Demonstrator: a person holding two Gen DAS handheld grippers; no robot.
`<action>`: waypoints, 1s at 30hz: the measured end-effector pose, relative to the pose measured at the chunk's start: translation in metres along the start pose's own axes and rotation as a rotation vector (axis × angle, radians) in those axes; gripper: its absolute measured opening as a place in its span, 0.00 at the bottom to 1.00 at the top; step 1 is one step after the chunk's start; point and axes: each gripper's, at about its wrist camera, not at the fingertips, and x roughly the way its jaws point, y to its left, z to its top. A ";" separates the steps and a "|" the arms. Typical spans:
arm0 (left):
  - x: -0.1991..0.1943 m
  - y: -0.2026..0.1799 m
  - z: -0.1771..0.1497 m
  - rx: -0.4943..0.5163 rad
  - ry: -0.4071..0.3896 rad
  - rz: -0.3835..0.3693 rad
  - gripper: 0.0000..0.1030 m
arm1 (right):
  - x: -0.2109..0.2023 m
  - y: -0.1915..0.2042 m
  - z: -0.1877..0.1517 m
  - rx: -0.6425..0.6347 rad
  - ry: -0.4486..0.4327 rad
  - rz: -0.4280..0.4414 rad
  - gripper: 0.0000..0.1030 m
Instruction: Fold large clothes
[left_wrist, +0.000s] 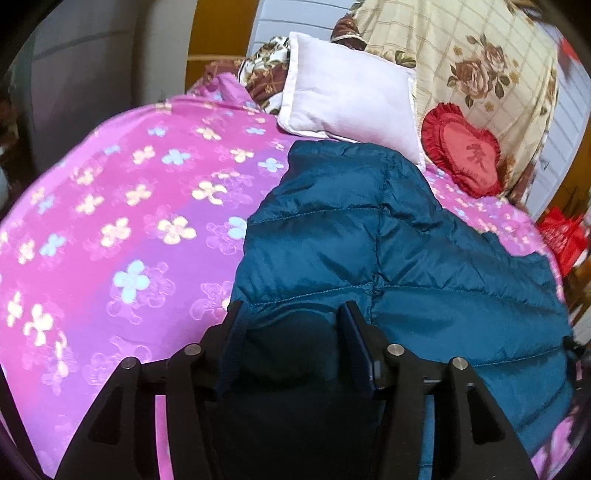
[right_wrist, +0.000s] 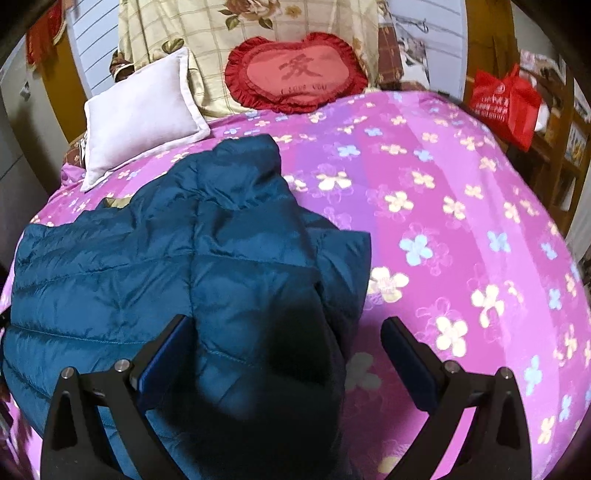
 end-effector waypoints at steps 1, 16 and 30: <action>0.002 0.004 0.001 -0.020 0.010 -0.021 0.36 | 0.003 0.000 0.001 -0.004 0.001 -0.002 1.00; 0.016 0.023 -0.005 -0.131 0.041 -0.081 0.56 | 0.000 0.024 -0.005 -0.102 -0.049 -0.131 1.00; 0.016 0.021 -0.007 -0.117 0.015 -0.070 0.56 | -0.005 0.052 -0.012 -0.234 -0.124 -0.291 1.00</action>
